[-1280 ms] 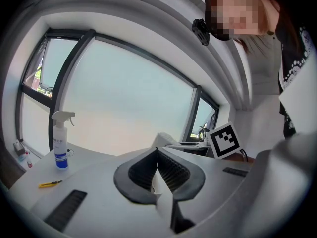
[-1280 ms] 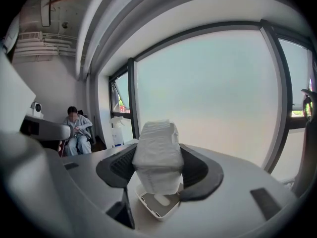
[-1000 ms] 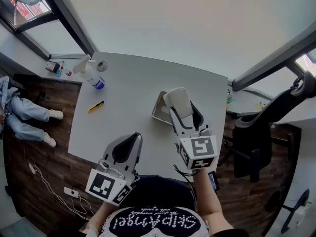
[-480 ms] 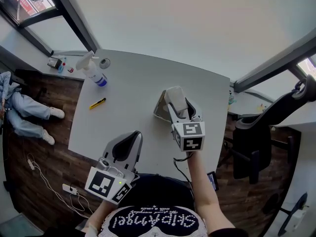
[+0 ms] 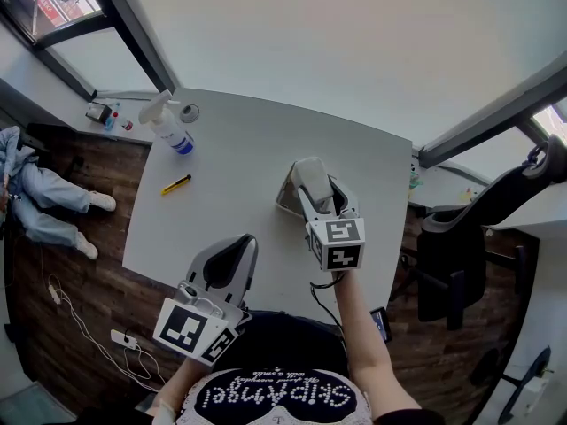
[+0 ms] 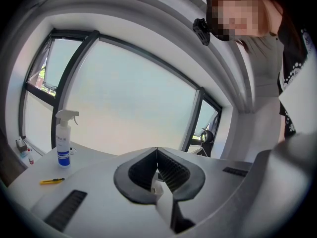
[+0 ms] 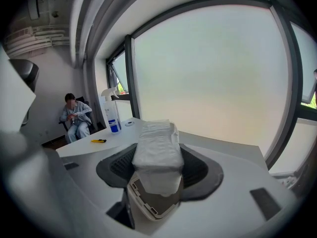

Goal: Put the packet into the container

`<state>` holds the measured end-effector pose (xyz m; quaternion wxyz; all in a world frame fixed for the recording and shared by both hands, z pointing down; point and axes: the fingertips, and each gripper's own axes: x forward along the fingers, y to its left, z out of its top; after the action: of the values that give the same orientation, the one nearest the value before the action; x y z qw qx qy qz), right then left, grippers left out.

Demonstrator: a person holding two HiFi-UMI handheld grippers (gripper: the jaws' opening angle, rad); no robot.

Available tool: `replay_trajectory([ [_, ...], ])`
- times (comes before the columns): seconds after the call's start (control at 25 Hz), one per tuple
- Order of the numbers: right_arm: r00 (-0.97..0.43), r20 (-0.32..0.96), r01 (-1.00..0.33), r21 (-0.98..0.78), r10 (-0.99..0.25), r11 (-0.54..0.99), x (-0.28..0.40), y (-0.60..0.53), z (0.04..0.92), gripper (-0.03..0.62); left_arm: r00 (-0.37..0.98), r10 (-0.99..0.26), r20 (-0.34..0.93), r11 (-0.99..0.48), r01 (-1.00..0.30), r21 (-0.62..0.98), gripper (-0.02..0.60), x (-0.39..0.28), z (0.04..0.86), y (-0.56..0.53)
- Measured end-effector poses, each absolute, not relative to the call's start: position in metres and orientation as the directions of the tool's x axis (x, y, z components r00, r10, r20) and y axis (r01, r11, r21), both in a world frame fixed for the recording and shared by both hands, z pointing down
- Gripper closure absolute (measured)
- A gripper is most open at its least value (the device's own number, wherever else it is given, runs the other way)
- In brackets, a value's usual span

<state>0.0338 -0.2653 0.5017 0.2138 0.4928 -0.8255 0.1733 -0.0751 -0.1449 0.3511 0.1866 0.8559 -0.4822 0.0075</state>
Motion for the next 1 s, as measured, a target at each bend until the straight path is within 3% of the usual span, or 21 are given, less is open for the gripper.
replay_trajectory([
  [1.0,-0.408,0.619,-0.884,-0.085,-0.671,0.459,0.03,-0.256,0.549,0.335,0.545,-0.816,0.193,-0.475,-0.822,0.314,0.572,-0.073,0.35,-0.147],
])
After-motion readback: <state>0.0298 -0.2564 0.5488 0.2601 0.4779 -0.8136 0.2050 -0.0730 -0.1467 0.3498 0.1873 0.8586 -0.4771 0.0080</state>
